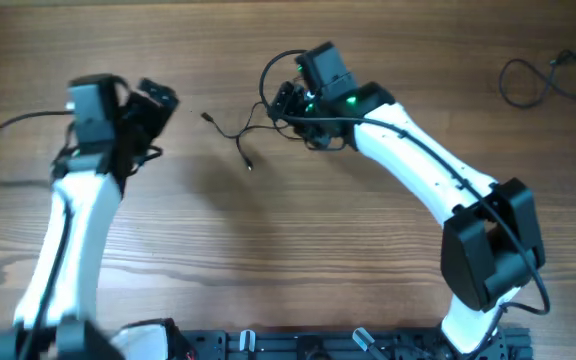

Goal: Untangle cables

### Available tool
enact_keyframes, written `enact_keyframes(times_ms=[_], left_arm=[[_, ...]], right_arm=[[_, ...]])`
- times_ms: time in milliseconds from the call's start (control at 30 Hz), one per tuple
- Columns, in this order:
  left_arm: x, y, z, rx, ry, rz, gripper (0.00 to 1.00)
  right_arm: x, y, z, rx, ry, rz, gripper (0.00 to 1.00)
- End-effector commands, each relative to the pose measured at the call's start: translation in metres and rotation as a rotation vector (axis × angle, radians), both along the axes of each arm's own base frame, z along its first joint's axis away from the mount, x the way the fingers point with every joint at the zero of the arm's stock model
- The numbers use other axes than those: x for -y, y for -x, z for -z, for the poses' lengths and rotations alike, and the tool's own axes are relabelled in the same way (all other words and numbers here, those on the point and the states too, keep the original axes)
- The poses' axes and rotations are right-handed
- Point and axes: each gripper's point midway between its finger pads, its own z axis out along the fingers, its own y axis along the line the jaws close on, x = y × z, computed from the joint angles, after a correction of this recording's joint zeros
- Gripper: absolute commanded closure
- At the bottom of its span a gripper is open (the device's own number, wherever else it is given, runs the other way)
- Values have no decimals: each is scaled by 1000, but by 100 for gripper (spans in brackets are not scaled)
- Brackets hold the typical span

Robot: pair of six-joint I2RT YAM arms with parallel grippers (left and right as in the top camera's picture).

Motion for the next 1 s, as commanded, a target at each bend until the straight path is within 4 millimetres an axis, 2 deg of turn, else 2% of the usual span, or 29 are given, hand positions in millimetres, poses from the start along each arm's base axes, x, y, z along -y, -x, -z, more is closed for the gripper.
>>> enact_keyframes(times_ms=[0, 100, 167, 233, 367, 433, 533, 700, 800, 967], left_arm=[[-24, 22, -45, 89, -118, -78, 0], [-38, 41, -68, 126, -185, -154, 0], [-42, 52, -82, 153, -206, -179, 0], [-41, 60, -87, 160, -206, -180, 0], [-40, 68, -79, 114, -204, -176, 0], [-40, 72, -73, 87, -203, -173, 0], [-39, 76, -69, 63, -202, -170, 0], [-33, 75, -68, 63, -176, -143, 0], [-33, 75, -68, 62, -176, -143, 0], [-33, 76, -67, 59, -173, -145, 0]], right_arm=[[13, -9, 33, -89, 34, 289, 18], [19, -7, 44, -131, 78, 310, 16], [24, -8, 49, -146, 117, 334, 21], [20, -20, 51, -142, 136, 339, 22], [12, -35, 65, -160, 159, 342, 22], [14, -41, 78, -191, 206, 354, 23], [19, -43, 83, -205, 236, 389, 23], [24, -39, 108, -251, 262, 438, 16], [23, -33, 124, -291, 272, 430, 14], [35, -17, 150, -357, 359, 423, 14]])
